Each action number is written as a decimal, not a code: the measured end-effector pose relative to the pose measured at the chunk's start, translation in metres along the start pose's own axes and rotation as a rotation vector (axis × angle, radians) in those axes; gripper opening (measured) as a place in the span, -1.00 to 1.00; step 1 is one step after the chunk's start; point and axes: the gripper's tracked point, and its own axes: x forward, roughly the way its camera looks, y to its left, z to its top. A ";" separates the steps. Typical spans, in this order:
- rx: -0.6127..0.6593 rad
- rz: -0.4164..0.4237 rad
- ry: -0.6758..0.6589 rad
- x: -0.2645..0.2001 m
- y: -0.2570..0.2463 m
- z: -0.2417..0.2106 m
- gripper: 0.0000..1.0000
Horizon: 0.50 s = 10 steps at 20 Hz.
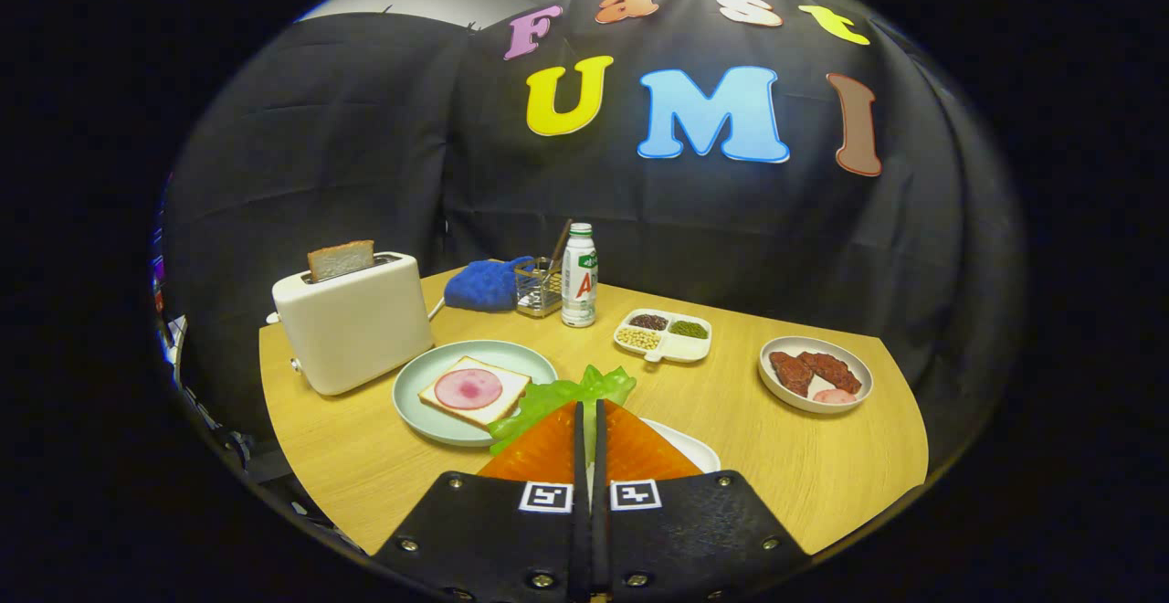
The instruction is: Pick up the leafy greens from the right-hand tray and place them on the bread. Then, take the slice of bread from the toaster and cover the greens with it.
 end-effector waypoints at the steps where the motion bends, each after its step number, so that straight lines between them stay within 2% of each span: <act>1: -0.006 0.015 -0.003 0.004 0.008 0.004 -0.98; 5: -0.004 0.075 -0.014 0.020 0.041 0.012 -0.98; 10: 0.004 0.104 -0.024 0.045 0.068 0.022 -0.98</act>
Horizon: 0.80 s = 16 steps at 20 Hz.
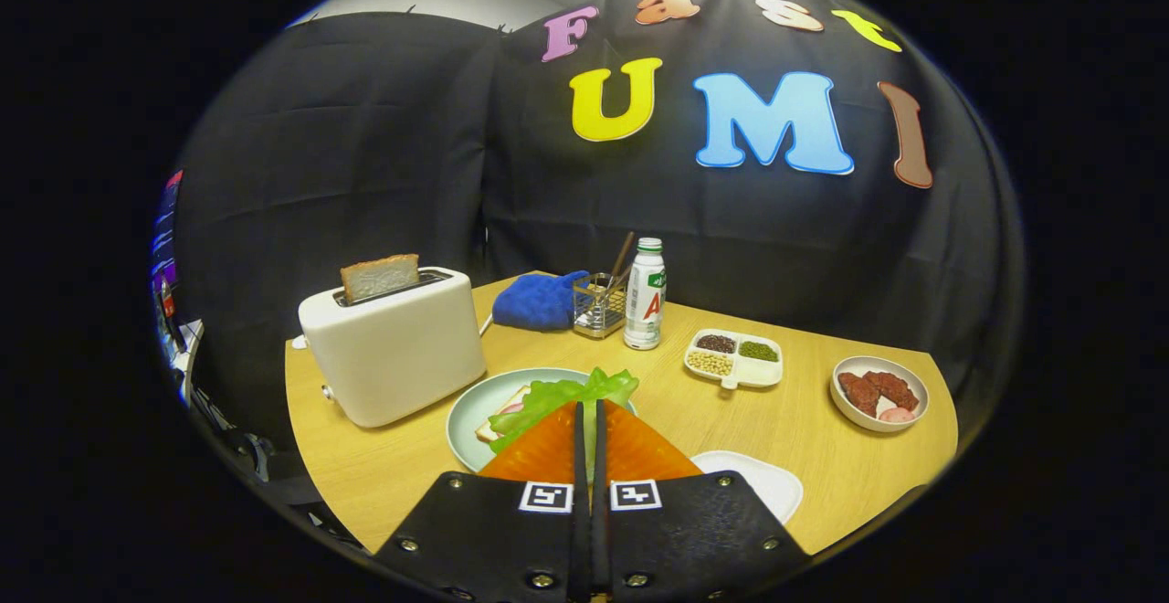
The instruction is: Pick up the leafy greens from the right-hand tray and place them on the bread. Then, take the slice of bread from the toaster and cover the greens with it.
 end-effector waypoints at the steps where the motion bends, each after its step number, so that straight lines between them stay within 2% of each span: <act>1: 0.003 0.004 0.002 0.005 0.004 0.000 -0.98; 10: 0.026 0.004 0.042 0.048 0.023 -0.018 -0.98; 16: 0.042 0.004 0.064 0.059 0.024 -0.030 -0.98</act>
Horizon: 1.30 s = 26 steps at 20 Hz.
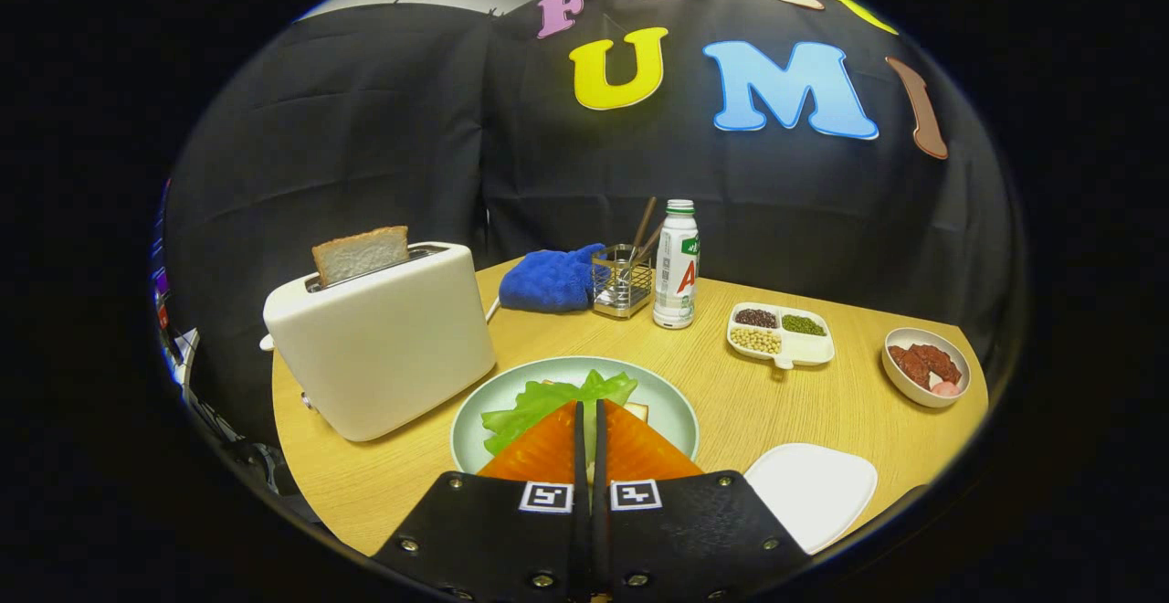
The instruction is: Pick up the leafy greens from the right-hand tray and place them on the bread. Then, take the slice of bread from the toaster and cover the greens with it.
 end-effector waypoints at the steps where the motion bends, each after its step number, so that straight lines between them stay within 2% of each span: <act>1: -0.007 -0.007 -0.003 0.002 -0.001 0.000 -0.98; 5: -0.049 -0.023 0.022 0.008 -0.003 -0.011 -0.98; 6: -0.062 -0.026 0.037 0.012 -0.003 -0.017 -0.84; 7: -0.080 -0.063 0.045 0.012 -0.010 -0.020 -0.70; 9: -0.127 -0.148 0.038 0.007 -0.027 -0.020 -0.54; 10: -0.142 -0.181 0.028 0.003 -0.032 -0.018 -0.35; 13: -0.126 -0.156 -0.027 -0.004 -0.023 -0.008 -0.04; 14: -0.114 -0.145 -0.053 -0.009 -0.019 -0.002 0.37; 16: -0.089 -0.181 -0.119 -0.022 -0.017 0.014 0.38; 19: -0.074 -0.383 -0.226 -0.057 -0.021 0.041 0.37; 21: -0.122 -0.438 -0.316 -0.076 -0.006 0.060 0.36; 22: -0.136 -0.451 -0.347 -0.084 0.004 0.065 0.36; 26: -0.120 -0.392 -0.343 -0.092 0.044 0.064 0.31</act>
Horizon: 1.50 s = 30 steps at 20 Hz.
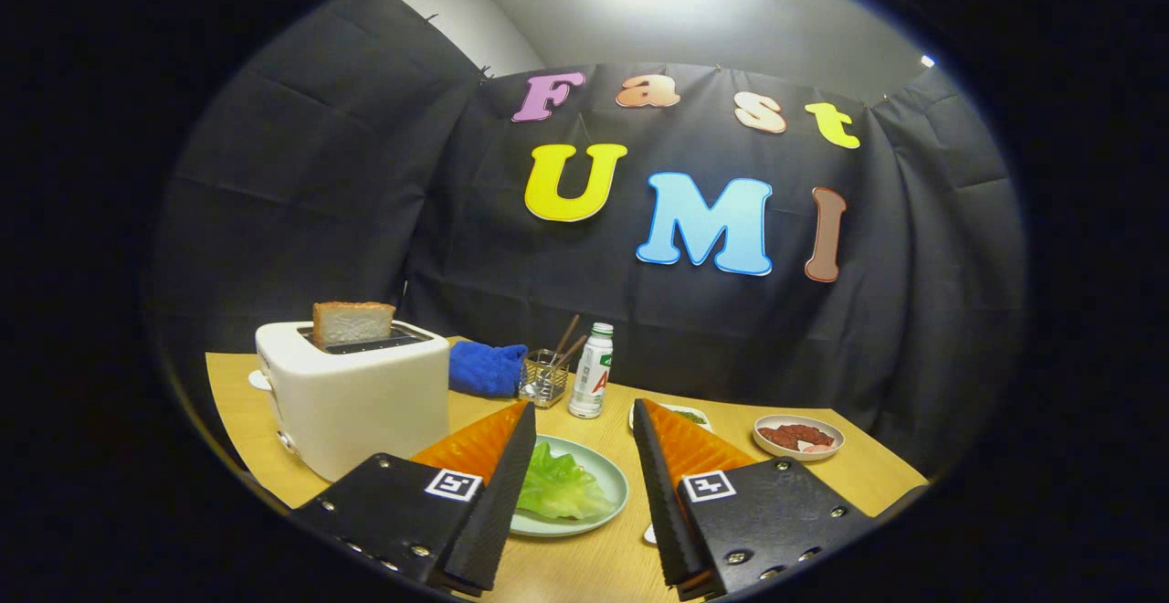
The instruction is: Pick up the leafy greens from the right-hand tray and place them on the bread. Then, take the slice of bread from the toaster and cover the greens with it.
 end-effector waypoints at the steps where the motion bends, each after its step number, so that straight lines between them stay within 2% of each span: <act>1: 0.025 0.002 0.005 -0.002 0.006 0.002 0.27; 7: 0.155 -0.008 0.054 -0.001 0.024 0.006 0.27; 8: 0.162 -0.034 0.051 0.000 0.022 0.006 0.27; 10: 0.170 -0.046 0.044 0.001 0.028 0.012 0.08; 11: 0.182 -0.043 0.051 0.002 0.035 0.014 0.08; 19: 0.167 0.049 0.051 0.015 0.124 0.039 0.08; 27: 0.168 0.120 0.092 0.036 0.201 0.044 0.07; 30: 0.146 0.120 0.115 0.045 0.224 0.043 0.08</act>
